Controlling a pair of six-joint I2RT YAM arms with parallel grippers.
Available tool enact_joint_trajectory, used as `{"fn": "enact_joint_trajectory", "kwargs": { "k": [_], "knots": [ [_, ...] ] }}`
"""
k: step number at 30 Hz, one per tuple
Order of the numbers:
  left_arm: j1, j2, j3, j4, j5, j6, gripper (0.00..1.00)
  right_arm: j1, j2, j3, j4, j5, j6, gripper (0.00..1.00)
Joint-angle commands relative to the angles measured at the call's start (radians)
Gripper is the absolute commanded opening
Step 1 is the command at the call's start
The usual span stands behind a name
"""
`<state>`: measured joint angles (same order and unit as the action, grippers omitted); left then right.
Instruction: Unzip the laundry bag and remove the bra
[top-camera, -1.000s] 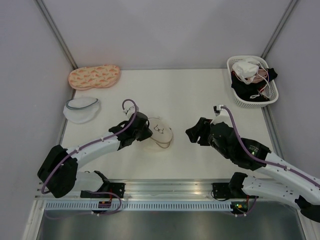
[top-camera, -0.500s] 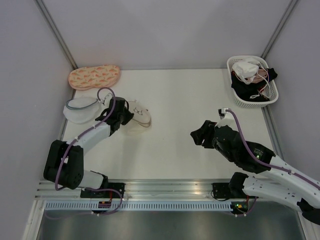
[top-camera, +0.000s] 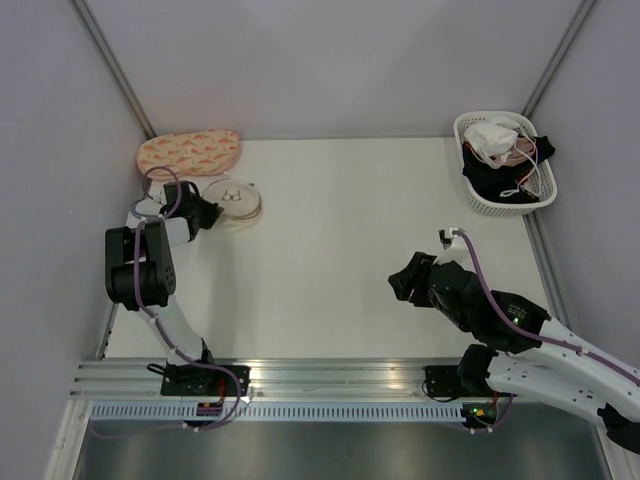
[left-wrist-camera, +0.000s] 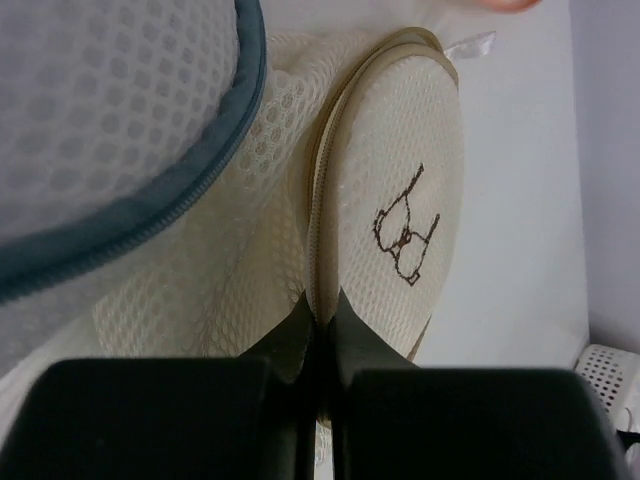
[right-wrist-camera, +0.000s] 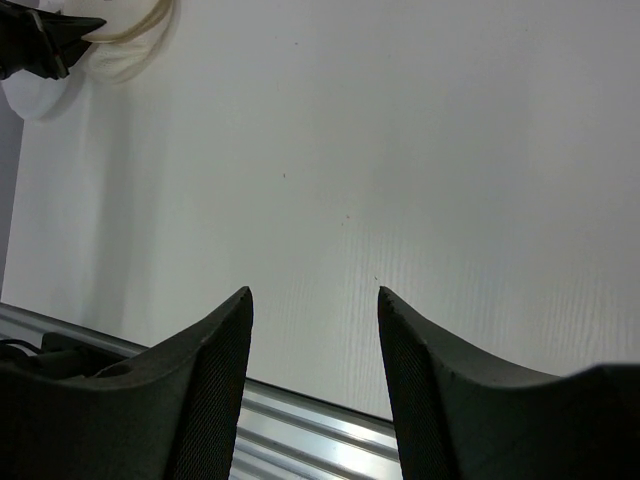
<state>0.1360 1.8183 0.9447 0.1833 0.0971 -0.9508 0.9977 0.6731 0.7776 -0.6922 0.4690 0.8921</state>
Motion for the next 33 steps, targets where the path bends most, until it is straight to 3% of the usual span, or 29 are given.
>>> {"fn": "enact_joint_trajectory", "kwargs": {
  "k": [1,4,6,7,9,10,13,19,26,29,33],
  "knots": [
    [0.043,0.047,0.065,0.165,0.154,0.014,0.02,0.004,-0.026,-0.017,-0.029,0.025,0.019,0.58],
    [0.066,0.052,0.068,0.231,0.185,-0.006,0.05,0.005,-0.020,-0.023,-0.021,0.031,0.018,0.58],
    [0.079,0.053,0.072,0.280,0.223,-0.020,0.25,0.004,-0.003,-0.021,-0.013,0.033,0.013,0.59],
    [0.082,0.052,0.069,0.292,0.251,-0.026,0.52,0.004,0.003,-0.020,-0.006,0.033,0.011,0.59],
    [0.086,0.027,0.060,0.312,0.262,-0.034,0.70,0.004,0.022,-0.020,0.006,0.031,0.004,0.60],
    [0.085,0.015,0.046,0.318,0.265,-0.032,0.86,0.004,0.029,-0.020,0.020,0.025,0.001,0.61],
    [0.100,-0.030,0.023,0.349,0.302,-0.039,0.99,0.004,0.048,-0.020,0.036,0.007,-0.016,0.63],
    [0.108,-0.198,-0.036,0.292,0.329,-0.043,0.99,0.004,0.020,-0.037,0.069,-0.015,-0.028,0.67],
    [0.108,-0.511,-0.147,0.084,0.398,0.050,1.00,0.005,-0.056,-0.050,0.088,-0.032,-0.061,0.70],
    [0.106,-0.580,-0.176,-0.017,0.512,0.089,0.99,0.005,-0.066,-0.051,0.097,-0.061,-0.071,0.72],
    [0.083,-0.669,-0.289,-0.028,0.757,0.090,1.00,0.005,-0.067,-0.041,0.106,-0.102,-0.090,0.77]
  ]
}}
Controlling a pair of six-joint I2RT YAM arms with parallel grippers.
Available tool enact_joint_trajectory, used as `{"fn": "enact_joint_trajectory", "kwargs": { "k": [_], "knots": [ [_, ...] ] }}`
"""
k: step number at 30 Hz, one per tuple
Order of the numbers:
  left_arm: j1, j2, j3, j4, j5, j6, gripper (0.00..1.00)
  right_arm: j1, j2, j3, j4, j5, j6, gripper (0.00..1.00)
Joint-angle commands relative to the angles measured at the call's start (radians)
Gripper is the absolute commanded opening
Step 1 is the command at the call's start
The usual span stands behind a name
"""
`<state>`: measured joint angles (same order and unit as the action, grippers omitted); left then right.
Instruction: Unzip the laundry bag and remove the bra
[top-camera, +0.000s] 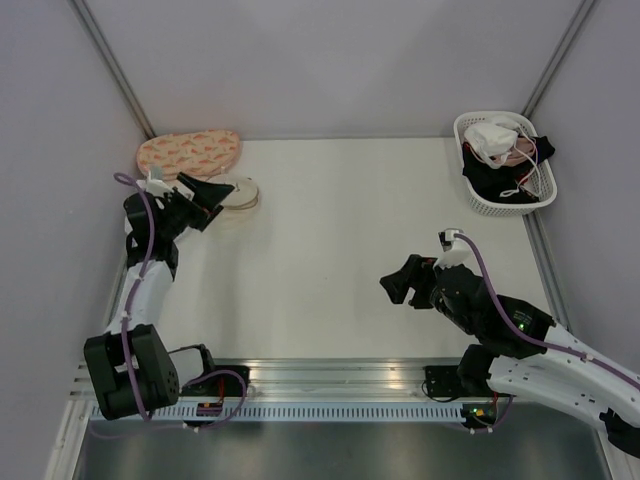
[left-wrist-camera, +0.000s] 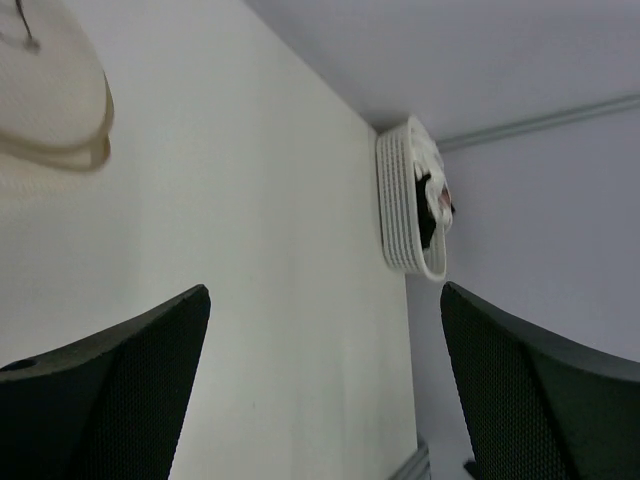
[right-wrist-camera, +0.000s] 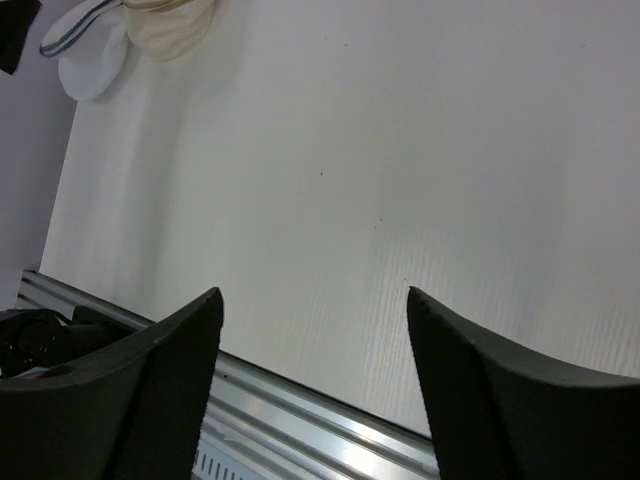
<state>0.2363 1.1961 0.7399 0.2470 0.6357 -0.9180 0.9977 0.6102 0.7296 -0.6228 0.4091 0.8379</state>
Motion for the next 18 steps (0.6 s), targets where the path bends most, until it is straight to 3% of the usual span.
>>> {"fn": "enact_joint_trajectory", "kwargs": {
  "k": [1,2,3,12,18],
  "knots": [
    [-0.022,-0.073,-0.108,-0.104,0.238,0.064,0.99,0.004,-0.004,0.011,0.037,-0.047,-0.039,0.85],
    [-0.029,-0.142,-0.134,-0.110,0.260,0.067,1.00,0.004,-0.007,0.013,0.038,-0.052,-0.042,0.87],
    [-0.032,-0.179,-0.186,-0.117,0.307,0.065,1.00,0.005,-0.010,0.016,0.038,-0.055,-0.049,0.97],
    [-0.045,-0.623,-0.300,-0.279,0.463,0.019,1.00,0.004,-0.026,0.048,0.017,-0.053,-0.071,0.98],
    [-0.091,-0.711,-0.324,-0.291,0.483,0.001,1.00,0.005,-0.023,0.062,0.014,-0.056,-0.063,0.98]
  ]
}}
